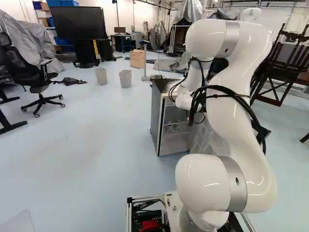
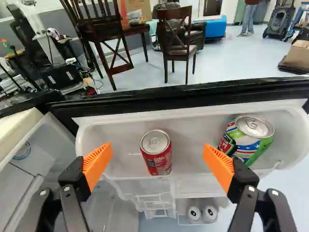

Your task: Grab a drink from the fridge

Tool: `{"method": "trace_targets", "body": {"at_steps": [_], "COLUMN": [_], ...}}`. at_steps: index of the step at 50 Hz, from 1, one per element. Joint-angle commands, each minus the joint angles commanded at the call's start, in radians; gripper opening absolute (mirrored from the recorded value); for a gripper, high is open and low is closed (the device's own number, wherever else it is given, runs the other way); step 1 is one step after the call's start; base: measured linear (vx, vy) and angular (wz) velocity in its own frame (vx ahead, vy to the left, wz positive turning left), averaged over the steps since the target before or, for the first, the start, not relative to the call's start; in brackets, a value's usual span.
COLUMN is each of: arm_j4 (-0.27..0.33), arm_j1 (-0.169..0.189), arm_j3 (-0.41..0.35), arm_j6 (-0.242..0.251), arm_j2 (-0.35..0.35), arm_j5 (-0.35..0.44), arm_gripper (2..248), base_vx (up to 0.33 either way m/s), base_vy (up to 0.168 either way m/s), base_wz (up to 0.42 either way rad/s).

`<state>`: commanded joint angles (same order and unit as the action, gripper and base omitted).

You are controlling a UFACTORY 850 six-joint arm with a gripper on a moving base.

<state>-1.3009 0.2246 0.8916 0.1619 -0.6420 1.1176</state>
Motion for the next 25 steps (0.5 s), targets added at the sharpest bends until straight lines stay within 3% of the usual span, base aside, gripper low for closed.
{"method": "trace_targets", "body": {"at_steps": [25], "arm_j4": [0.0], "arm_j1": [0.002], "arm_j3": [0.003], "arm_j6": [0.016], "arm_j2": [-0.002], "arm_j5": [0.0], "arm_gripper": [247], "base_vx": [0.0], "base_vy": [0.0], "base_wz": [0.0]}}
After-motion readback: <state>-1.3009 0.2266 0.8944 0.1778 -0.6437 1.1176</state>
